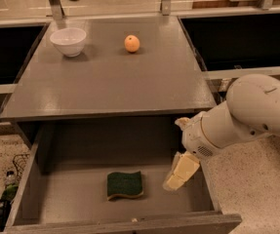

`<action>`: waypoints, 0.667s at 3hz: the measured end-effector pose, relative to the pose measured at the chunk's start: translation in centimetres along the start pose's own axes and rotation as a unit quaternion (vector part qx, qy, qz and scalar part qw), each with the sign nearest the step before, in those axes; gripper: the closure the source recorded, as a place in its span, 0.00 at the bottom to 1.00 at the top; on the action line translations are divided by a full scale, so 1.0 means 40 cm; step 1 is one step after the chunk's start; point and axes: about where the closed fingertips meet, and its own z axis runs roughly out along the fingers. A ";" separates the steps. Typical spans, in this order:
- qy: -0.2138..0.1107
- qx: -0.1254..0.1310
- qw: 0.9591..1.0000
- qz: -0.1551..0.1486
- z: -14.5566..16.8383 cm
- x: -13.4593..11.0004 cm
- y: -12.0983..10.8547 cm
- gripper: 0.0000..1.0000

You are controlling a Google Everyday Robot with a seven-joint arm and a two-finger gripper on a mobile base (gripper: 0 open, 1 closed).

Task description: Pick sponge from top drawer and place on counter

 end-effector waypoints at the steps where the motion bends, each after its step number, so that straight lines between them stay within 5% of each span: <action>1: -0.019 -0.027 0.999 -0.011 0.017 -0.007 0.010 0.00; 2: -0.058 -0.083 0.994 -0.036 0.064 -0.034 0.047 0.00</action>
Offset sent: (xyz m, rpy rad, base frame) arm -0.0143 0.0404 -0.0243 0.2051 0.1030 0.2264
